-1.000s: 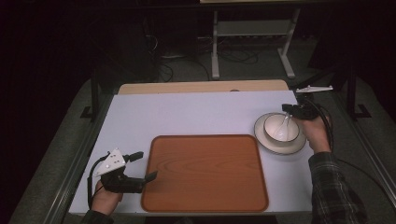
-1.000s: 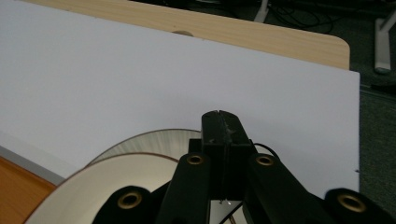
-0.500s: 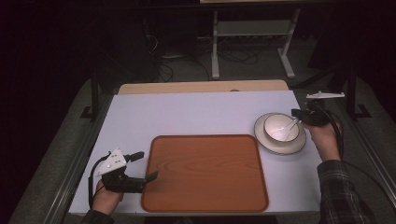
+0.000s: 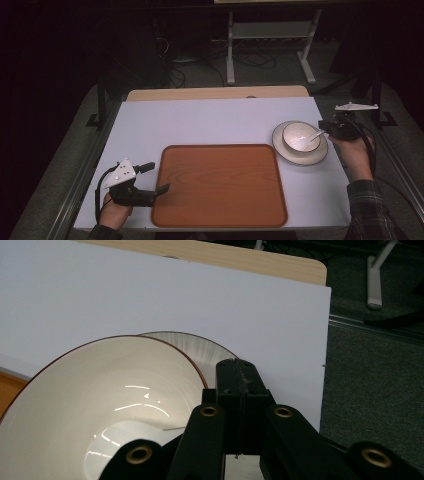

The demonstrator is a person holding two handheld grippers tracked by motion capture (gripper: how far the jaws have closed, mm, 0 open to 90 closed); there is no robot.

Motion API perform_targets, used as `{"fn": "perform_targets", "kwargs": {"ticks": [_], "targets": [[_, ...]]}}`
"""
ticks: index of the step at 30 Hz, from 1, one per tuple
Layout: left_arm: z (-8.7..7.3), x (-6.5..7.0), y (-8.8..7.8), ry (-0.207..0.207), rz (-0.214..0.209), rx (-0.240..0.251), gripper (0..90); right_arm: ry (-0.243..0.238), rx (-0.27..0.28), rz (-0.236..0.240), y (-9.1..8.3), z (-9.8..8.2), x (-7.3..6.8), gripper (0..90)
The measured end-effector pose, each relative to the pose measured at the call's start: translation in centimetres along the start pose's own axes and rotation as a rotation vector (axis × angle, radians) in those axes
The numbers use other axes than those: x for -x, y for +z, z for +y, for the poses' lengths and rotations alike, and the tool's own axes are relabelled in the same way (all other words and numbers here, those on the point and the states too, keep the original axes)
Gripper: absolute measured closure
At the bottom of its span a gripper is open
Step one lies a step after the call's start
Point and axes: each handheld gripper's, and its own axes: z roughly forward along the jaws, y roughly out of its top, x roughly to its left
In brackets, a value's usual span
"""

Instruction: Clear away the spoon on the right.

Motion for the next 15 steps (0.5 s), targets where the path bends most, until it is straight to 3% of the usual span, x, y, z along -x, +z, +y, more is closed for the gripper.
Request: {"fn": "perform_targets", "kwargs": {"ticks": [5,11,12,14,15], "targets": [[0.0,0.0,0.0,-0.001,-0.001,0.001,12.9,-0.008,-0.007,-0.009,-0.6,-0.3,-0.3,89.7],[0.0,0.0,0.0,-0.001,0.000,0.003,12.9,-0.009,0.042,-0.003,-1.3,0.0,-0.6,89.6],[0.0,0.0,0.0,-0.004,0.001,0.004,12.9,-0.002,0.074,0.003,-1.9,0.1,-0.8,83.2],[0.0,0.0,0.0,-0.004,0.001,0.004,12.9,-0.001,0.085,0.004,-2.1,0.1,-0.8,80.1],[0.0,0.0,0.0,-0.004,0.001,0.003,12.9,0.013,0.110,-0.016,-2.7,-0.2,-0.8,70.0]]}}
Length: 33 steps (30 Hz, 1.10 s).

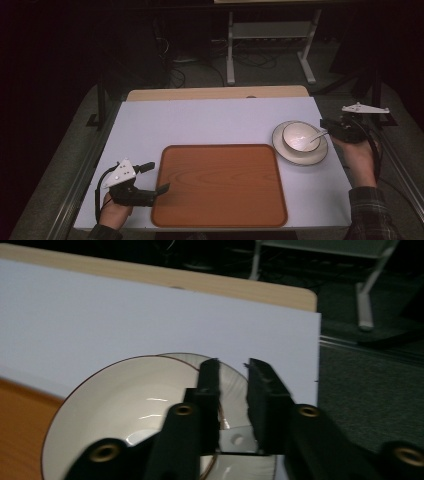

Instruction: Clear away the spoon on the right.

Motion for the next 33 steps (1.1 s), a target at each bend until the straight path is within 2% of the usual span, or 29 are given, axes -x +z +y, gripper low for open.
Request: {"fn": "perform_targets", "kwargs": {"ticks": [3,4,5,9,12,13,18,19,24,25,30,33], "targets": [[0.0,0.0,0.0,0.004,0.000,0.000,12.9,-0.001,0.019,-0.048,-0.6,-0.4,0.2,62.8],[0.0,0.0,0.0,0.004,0.000,0.000,12.9,-0.001,0.019,-0.048,-0.6,-0.4,0.2,62.8],[0.0,0.1,-0.1,0.005,0.001,-0.001,12.9,0.025,0.023,-0.040,-0.8,-0.9,0.6,56.4],[0.0,0.0,0.0,0.007,0.001,-0.002,12.9,0.059,0.020,-0.028,-0.7,-1.5,1.2,49.7],[0.1,0.1,0.0,0.007,0.000,-0.001,12.9,0.078,0.019,-0.008,-0.5,-1.8,1.5,48.1],[0.1,0.1,0.0,0.009,-0.001,-0.004,12.9,0.090,0.010,0.013,0.0,-2.1,1.7,46.8],[0.0,0.0,0.0,0.008,-0.002,-0.006,12.9,0.109,-0.003,0.028,0.6,-2.6,2.0,44.6],[0.0,0.0,0.0,0.007,-0.001,-0.006,12.9,0.131,0.000,0.048,0.8,-2.8,2.2,44.5],[0.0,0.0,0.0,0.007,-0.001,-0.005,12.9,0.145,0.001,0.070,1.0,-3.0,2.4,43.8],[0.0,0.0,0.0,0.007,-0.001,-0.006,12.9,0.154,0.001,0.086,1.2,-3.2,2.4,43.0],[0.0,0.0,0.0,0.009,-0.001,-0.006,12.9,0.161,-0.012,0.103,1.8,-3.8,2.4,42.4],[0.0,0.0,0.0,0.008,-0.001,-0.007,12.9,0.147,-0.017,0.120,2.2,-3.9,2.1,42.4]]}}
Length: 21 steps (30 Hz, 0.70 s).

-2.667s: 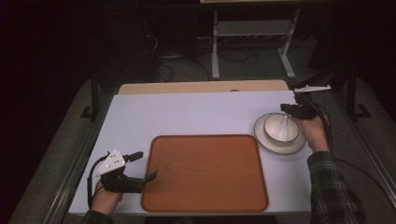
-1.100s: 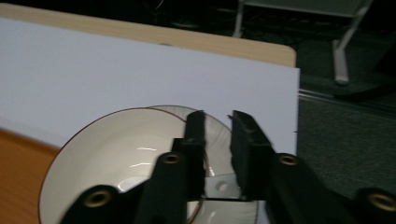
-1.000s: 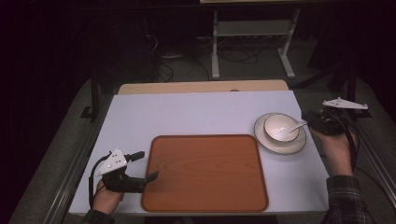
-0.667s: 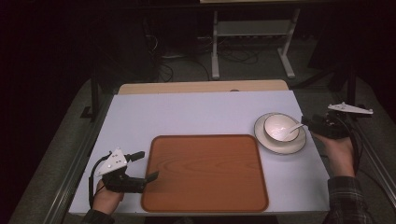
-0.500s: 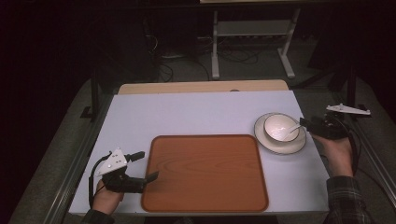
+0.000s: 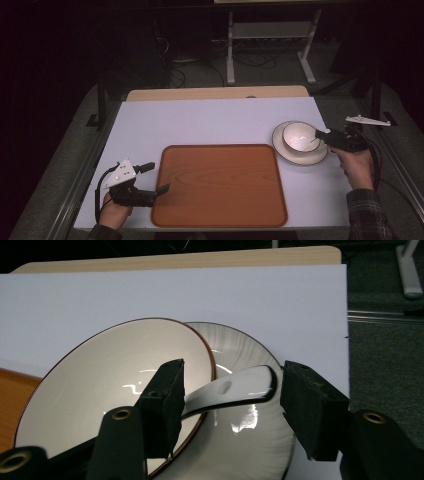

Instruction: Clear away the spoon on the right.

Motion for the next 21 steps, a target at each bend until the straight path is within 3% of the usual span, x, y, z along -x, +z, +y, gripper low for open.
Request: {"fn": "perform_targets", "kwargs": {"ticks": [10,21], "targets": [[-0.01,-0.01,-0.01,-0.001,0.000,0.002,12.9,-0.026,-0.034,0.013,0.72,-0.13,-0.60,47.0],[0.00,0.00,0.00,-0.003,0.000,0.002,12.9,-0.040,-0.001,0.032,0.14,0.21,-0.93,55.5]]}}
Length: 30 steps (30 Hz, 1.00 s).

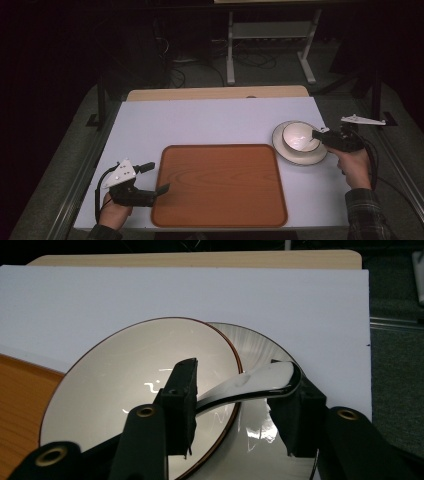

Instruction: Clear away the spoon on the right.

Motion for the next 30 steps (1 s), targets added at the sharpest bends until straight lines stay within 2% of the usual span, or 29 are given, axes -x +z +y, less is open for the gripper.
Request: {"fn": "perform_targets", "kwargs": {"ticks": [7,16,21,30], "targets": [[0.0,0.0,0.0,0.001,0.000,0.000,12.9,-0.025,0.029,0.012,-0.6,0.6,-0.6,63.0],[0.0,0.0,0.0,-0.001,0.000,0.001,12.9,-0.050,0.048,0.051,-1.0,1.2,-1.6,70.6],[0.0,0.0,-0.1,0.000,0.001,0.002,12.9,-0.082,0.060,0.081,-1.2,1.8,-2.5,76.0],[0.0,0.0,-0.1,0.000,0.001,0.002,12.9,-0.089,0.080,0.101,-1.4,2.0,-2.7,81.6]]}}
